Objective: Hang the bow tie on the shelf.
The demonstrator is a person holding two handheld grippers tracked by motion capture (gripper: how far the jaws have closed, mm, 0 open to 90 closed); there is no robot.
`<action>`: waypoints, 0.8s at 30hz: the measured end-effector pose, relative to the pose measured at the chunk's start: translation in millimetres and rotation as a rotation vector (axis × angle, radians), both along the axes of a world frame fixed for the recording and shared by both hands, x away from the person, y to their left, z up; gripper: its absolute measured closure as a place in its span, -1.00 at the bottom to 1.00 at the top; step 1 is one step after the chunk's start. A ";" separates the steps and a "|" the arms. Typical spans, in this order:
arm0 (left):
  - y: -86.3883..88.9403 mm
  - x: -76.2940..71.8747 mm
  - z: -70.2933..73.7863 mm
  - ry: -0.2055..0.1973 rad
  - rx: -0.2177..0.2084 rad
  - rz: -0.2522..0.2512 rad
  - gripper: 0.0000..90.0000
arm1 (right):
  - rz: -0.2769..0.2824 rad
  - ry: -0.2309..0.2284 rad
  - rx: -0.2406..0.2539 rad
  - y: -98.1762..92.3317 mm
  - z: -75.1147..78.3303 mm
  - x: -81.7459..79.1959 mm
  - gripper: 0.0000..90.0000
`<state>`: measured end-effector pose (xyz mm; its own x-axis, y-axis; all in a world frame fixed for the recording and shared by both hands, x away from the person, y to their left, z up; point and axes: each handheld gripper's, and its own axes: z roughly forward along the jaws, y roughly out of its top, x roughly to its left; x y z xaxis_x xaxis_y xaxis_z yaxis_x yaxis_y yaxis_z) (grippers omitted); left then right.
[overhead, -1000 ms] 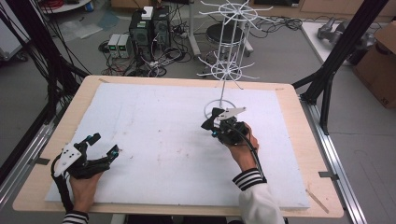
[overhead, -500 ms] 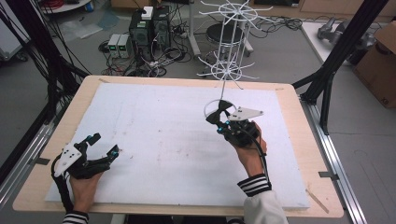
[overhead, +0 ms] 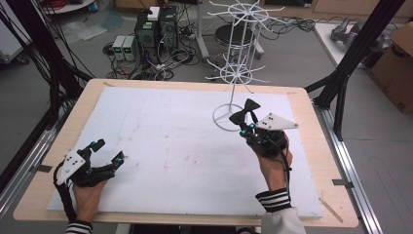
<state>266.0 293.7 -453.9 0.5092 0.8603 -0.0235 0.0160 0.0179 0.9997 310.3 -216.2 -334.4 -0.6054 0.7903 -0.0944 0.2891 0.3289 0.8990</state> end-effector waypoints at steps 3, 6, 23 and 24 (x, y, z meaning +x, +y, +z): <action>-0.3 0.0 -0.1 -0.001 0.000 0.001 -0.66 | -0.003 -0.014 0.006 -3.3 2.6 -3.4 0.92; -0.1 0.0 -0.1 -0.001 -0.001 0.000 -0.66 | -0.009 -0.027 0.018 -7.6 4.9 -6.0 0.92; 0.3 0.2 0.0 0.003 -0.004 0.000 -0.66 | -0.056 -0.136 0.055 -17.7 41.3 -5.8 0.92; 0.3 0.1 0.0 0.003 -0.004 0.000 -0.66 | -0.059 -0.139 0.053 -16.1 42.4 -4.5 0.92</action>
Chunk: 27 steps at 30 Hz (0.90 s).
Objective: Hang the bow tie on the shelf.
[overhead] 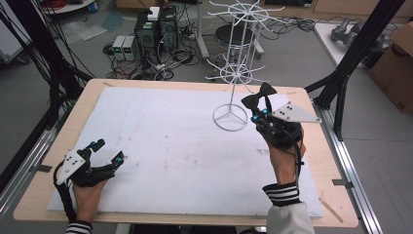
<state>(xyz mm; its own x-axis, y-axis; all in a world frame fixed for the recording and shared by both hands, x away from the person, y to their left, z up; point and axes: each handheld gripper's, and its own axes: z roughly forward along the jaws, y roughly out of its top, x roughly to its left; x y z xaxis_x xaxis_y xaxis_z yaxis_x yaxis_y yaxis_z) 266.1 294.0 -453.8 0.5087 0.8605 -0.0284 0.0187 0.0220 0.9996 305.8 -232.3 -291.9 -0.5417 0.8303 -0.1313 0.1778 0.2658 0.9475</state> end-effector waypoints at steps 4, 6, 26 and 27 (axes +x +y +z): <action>0.0 0.2 0.0 0.000 -0.001 0.000 -0.66 | 0.000 -0.009 -0.005 4.7 2.4 6.2 0.92; 0.1 0.1 0.0 0.001 -0.001 -0.001 -0.66 | -0.001 -0.007 -0.003 6.4 2.8 9.5 0.92; 0.0 0.1 0.0 0.000 0.002 -0.001 -0.66 | -0.005 0.023 0.002 15.2 -4.6 43.1 0.92; 0.0 0.1 0.0 0.000 0.001 -0.001 -0.66 | -0.005 0.026 0.004 15.5 -5.2 44.3 0.92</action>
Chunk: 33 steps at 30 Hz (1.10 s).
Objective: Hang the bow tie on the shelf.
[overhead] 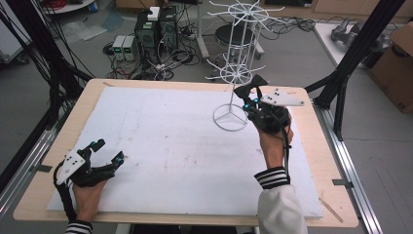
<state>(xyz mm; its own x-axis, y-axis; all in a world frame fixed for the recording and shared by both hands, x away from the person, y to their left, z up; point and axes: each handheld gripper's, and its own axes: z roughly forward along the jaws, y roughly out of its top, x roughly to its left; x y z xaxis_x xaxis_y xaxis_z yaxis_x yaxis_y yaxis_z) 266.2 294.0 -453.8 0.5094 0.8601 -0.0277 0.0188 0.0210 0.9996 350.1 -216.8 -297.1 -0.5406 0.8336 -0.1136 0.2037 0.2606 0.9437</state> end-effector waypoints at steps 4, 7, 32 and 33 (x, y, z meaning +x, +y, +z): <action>0.0 0.0 0.0 0.000 0.000 0.000 -0.66 | -0.004 0.007 0.006 0.4 -2.4 5.4 0.92; 0.1 0.0 0.0 0.000 0.002 0.000 -0.66 | -0.001 0.014 0.020 0.9 -3.9 9.8 0.92; 0.0 0.1 0.0 0.000 -0.001 0.000 -0.66 | -0.001 0.068 0.032 8.5 -14.1 34.4 0.92; 0.0 0.1 0.0 0.001 0.000 0.000 -0.66 | -0.002 0.071 0.033 8.3 -14.2 34.5 0.92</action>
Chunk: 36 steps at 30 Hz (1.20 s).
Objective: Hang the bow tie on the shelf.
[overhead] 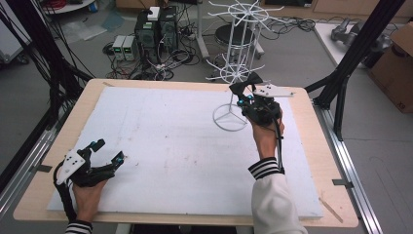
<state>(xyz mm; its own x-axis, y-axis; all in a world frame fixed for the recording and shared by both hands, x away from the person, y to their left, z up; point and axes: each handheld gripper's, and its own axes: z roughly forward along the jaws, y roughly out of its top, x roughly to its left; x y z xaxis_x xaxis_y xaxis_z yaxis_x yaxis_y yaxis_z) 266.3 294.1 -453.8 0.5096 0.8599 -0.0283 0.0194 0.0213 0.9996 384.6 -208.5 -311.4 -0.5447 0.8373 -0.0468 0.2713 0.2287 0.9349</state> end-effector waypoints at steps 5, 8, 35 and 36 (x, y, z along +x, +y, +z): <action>0.0 0.1 0.0 0.000 -0.001 0.000 -0.66 | 0.004 0.005 -0.007 -0.8 -0.2 -0.1 0.83; 0.0 0.0 0.0 0.000 -0.001 0.000 -0.66 | 0.004 0.013 -0.006 -1.1 -0.3 -0.7 0.76; -0.2 0.8 0.2 0.009 0.002 0.004 -0.66 | 0.055 0.024 0.069 -29.1 -33.1 -67.0 -0.75; -0.2 0.7 0.3 0.012 0.004 0.004 -0.66 | 0.059 0.012 0.079 -31.9 -38.2 -72.7 -0.75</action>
<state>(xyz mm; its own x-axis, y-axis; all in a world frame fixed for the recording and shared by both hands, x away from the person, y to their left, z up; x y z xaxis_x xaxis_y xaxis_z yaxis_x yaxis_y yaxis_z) 267.0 293.9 -453.5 0.5061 0.8619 -0.0309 0.0309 0.0177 0.9994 311.9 -240.4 -349.6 -0.5932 0.8047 0.0253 0.2713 0.1702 0.9473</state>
